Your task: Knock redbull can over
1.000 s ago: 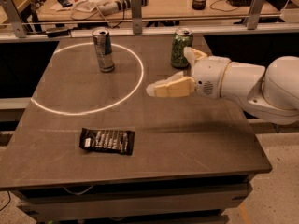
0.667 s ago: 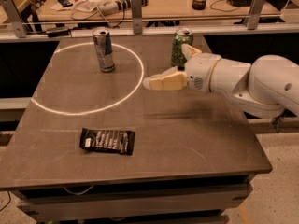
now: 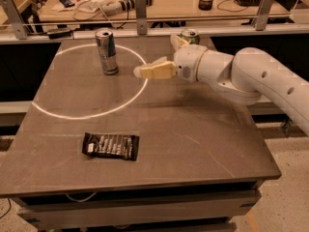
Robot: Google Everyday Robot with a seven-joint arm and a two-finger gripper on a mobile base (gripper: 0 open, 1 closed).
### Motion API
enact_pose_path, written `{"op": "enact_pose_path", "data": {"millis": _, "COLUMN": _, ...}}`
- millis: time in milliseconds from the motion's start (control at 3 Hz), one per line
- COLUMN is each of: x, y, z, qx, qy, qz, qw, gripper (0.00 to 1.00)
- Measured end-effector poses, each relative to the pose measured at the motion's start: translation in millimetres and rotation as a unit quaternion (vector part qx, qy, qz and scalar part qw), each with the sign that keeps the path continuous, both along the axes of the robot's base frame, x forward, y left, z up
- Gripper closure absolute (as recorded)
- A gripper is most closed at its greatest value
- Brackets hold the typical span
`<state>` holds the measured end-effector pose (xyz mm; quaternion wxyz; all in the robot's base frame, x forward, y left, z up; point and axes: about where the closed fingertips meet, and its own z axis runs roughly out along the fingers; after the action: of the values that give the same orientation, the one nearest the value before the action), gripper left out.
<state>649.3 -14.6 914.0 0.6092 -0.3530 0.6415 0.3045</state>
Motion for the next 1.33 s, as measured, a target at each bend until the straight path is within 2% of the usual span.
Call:
{"op": "enact_pose_path", "data": {"millis": 333, "x": 19.6, "y": 21.5, "z": -0.4, "qx": 0.011, "qy": -0.002, "qz": 0.030, "qw": 0.9995, "gripper": 0.00}}
{"op": "enact_pose_path", "data": {"millis": 667, "x": 33.5, "y": 45.6, "z": -13.4, "qx": 0.016, "qy": 0.016, "qz": 0.062, "qw": 0.9978, "gripper": 0.00}}
{"op": "enact_pose_path", "data": {"millis": 1000, "x": 41.5, "y": 83.9, "z": -23.2, "qx": 0.016, "qy": 0.027, "qz": 0.084, "qw": 0.9960, "gripper": 0.00}}
{"op": "enact_pose_path", "data": {"millis": 1333, "x": 47.6, "y": 104.8, "z": -22.4, "qx": 0.007, "qy": 0.024, "qz": 0.068, "qw": 0.9973, "gripper": 0.00}}
